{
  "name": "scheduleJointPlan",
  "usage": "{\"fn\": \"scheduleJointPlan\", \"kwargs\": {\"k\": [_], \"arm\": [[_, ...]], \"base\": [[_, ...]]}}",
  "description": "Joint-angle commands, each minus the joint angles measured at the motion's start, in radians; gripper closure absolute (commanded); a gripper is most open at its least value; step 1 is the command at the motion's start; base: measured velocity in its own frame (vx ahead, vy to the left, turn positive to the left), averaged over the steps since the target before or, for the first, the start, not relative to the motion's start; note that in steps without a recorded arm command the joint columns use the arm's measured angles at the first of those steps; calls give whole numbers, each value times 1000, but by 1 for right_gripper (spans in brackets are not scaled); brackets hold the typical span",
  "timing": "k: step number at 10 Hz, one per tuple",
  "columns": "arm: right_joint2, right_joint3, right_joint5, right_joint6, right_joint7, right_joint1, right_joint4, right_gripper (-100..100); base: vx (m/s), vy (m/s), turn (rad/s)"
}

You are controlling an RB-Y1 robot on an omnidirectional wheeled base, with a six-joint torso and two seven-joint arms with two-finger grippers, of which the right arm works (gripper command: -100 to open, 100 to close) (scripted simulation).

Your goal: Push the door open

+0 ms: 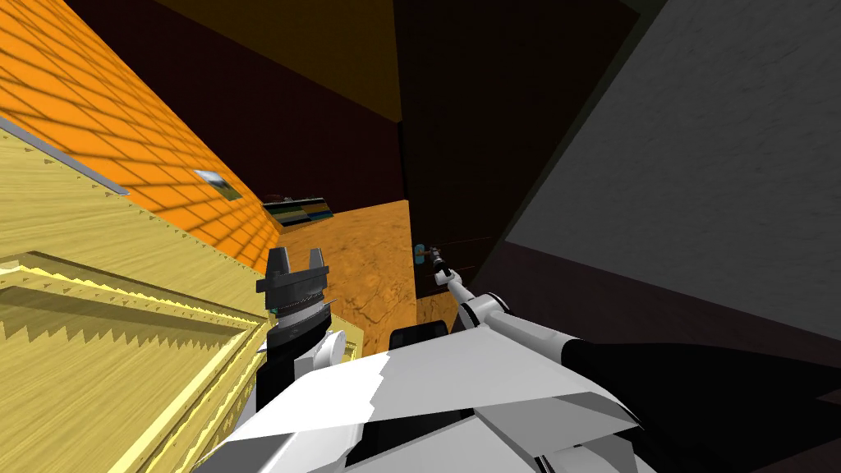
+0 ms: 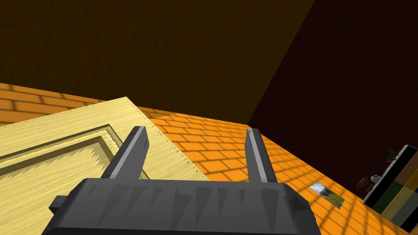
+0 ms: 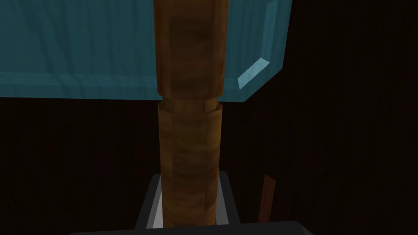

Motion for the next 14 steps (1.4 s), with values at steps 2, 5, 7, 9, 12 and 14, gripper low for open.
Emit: {"fn": "scheduleJointPlan", "kwargs": {"k": [2, 5, 7, 9, 12, 14], "arm": [[-28, -20, -9, -68, -6, -67, 107, 100], [-21, -56, -33, -66, 48, -63, 112, 100], [-17, -71, -43, -65, 70, -62, 107, 100], [-12, -87, -54, -65, 93, -60, 103, 100], [-3, -110, -69, -63, 128, -58, 96, 100], [-3, -110, -69, -63, 128, -58, 96, 100]], "base": [[7, -16, -2], [114, 12, -59], [131, 26, -38], [123, 24, -67], [53, 2, -30], [75, 30, -27]]}}
